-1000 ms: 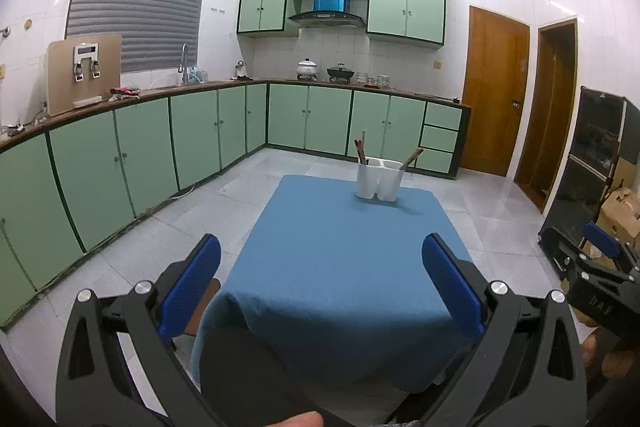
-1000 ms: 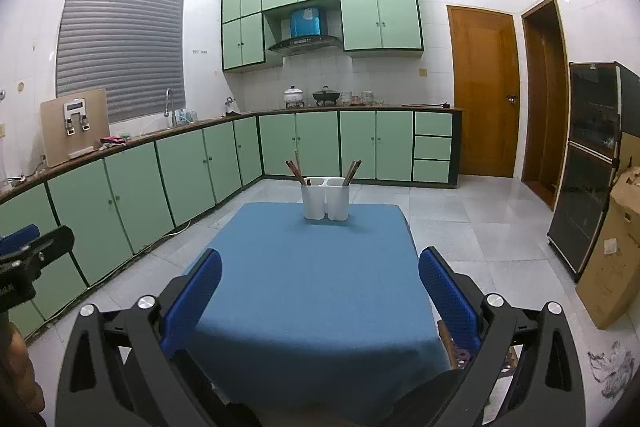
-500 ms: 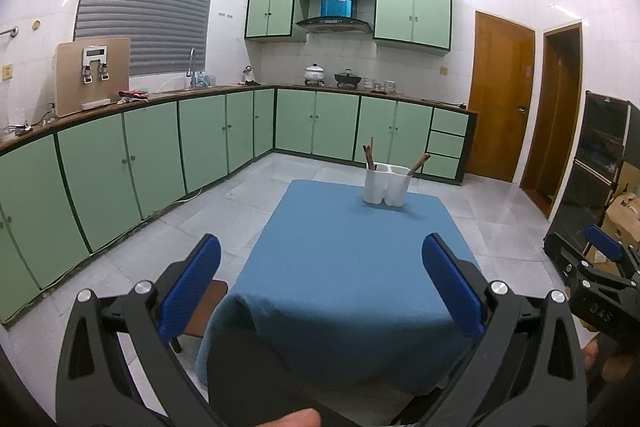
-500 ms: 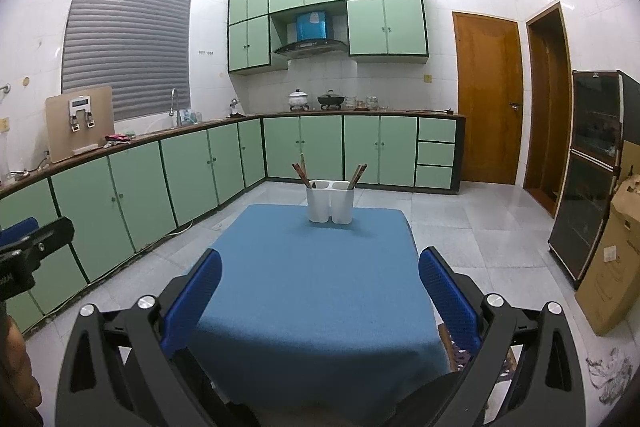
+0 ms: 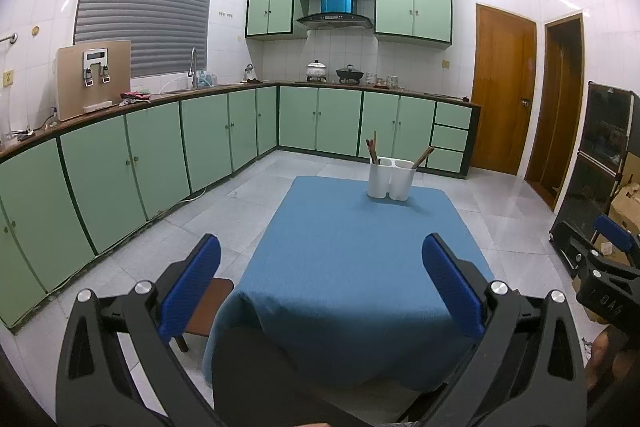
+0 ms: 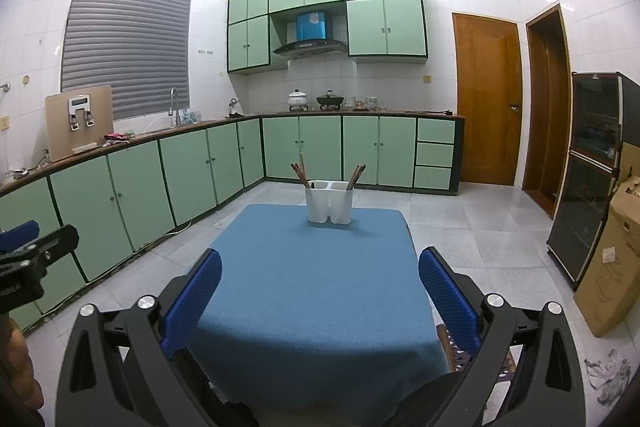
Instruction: Organize utensils
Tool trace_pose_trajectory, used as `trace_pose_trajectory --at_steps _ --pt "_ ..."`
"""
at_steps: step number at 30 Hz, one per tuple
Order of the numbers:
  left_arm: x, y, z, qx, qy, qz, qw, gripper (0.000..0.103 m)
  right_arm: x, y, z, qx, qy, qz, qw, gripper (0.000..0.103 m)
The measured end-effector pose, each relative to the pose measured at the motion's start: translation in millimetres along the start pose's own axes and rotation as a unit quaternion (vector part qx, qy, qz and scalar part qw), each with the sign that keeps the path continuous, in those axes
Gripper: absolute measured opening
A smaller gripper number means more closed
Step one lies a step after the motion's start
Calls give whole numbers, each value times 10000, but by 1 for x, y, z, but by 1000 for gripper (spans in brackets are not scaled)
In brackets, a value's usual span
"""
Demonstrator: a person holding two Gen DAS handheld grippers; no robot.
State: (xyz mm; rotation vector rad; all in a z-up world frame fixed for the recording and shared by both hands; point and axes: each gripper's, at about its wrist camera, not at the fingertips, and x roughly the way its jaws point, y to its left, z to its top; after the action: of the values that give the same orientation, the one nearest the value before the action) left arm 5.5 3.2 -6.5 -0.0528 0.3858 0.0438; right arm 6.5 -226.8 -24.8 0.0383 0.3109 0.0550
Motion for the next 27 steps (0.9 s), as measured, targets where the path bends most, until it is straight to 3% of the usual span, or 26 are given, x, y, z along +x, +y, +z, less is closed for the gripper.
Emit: trace_pose_trajectory --at_steps 27 --pt "-2 4 -1 5 -42 -61 10000 98 -5 1 2 24 -37 -32 10000 97"
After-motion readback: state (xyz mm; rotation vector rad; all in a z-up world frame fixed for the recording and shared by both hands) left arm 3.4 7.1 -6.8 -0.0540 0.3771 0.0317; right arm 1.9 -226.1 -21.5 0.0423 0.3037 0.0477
